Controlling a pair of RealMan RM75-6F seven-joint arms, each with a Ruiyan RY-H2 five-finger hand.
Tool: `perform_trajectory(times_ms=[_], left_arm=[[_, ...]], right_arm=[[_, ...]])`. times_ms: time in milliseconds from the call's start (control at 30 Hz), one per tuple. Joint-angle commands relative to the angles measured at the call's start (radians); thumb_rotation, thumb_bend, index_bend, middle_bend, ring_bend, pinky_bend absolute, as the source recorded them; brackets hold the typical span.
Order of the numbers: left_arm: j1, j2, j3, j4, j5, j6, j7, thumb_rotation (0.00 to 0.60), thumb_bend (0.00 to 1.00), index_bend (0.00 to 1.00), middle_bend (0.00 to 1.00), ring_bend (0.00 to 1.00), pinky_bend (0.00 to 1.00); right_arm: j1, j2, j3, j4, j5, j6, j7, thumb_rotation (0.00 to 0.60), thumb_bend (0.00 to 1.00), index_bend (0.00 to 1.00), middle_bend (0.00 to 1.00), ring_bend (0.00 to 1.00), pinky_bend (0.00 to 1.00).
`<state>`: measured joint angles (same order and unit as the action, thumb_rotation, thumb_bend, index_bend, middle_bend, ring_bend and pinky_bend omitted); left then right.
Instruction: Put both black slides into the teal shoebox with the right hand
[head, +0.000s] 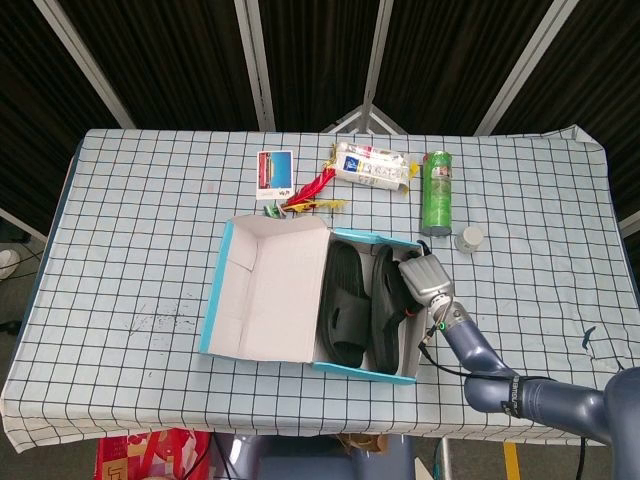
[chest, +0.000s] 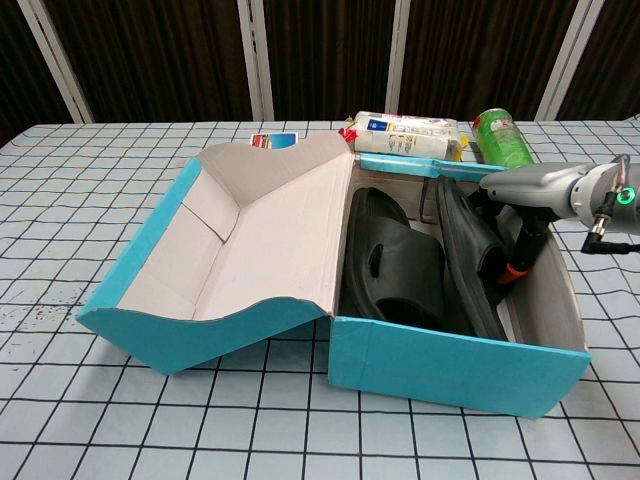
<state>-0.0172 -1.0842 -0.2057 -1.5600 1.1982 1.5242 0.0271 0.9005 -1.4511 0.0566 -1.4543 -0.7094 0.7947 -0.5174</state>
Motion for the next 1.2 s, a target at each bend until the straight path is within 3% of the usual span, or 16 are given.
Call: perform_trajectory(times_ms=[33, 267, 433, 533, 833, 1200], left_arm=[[0.0, 0.0, -0.001, 0.001, -0.001, 0.0, -0.002, 0.6, 0.37, 0.1, 0.04, 0.0, 0.09], [-0.001, 0.0, 0.001, 0.001, 0.001, -0.003, -0.003, 0.6, 0.37, 0.1, 0.04, 0.0, 0.09], [0.0, 0.001, 0.001, 0.0, 0.003, 0.0, -0.005, 0.6, 0.37, 0.1, 0.04, 0.0, 0.09], [0.001, 0.001, 0.001, 0.0, 0.003, 0.001, -0.006, 0.6, 0.37, 0.1, 0.04, 0.0, 0.09], [0.002, 0.003, 0.0, 0.0, 0.002, 0.0, -0.012, 0.6, 0.37, 0.1, 0.04, 0.0, 0.09], [0.001, 0.003, 0.0, 0.002, 0.001, -0.003, -0.014, 0.6, 0.37, 0.1, 0.04, 0.0, 0.09]], right_arm=[[0.01, -0.003, 0.0, -0.013, 0.02, 0.018, -0.02, 0.6, 0.53, 0.6, 0.55, 0.19, 0.0], [0.013, 0.014, 0.007, -0.048, 0.046, 0.037, -0.032, 0.6, 0.52, 0.59, 0.55, 0.19, 0.0], [0.024, 0.033, 0.002, -0.079, 0.082, 0.039, -0.055, 0.6, 0.25, 0.39, 0.43, 0.14, 0.0], [0.033, 0.041, 0.004, -0.097, 0.111, 0.041, -0.067, 0.6, 0.17, 0.32, 0.35, 0.11, 0.0], [0.043, 0.049, 0.02, -0.127, 0.137, 0.062, -0.062, 0.6, 0.09, 0.14, 0.18, 0.07, 0.0], [0.092, 0.1, -0.005, -0.175, 0.222, 0.023, -0.119, 0.6, 0.04, 0.02, 0.08, 0.01, 0.0]])
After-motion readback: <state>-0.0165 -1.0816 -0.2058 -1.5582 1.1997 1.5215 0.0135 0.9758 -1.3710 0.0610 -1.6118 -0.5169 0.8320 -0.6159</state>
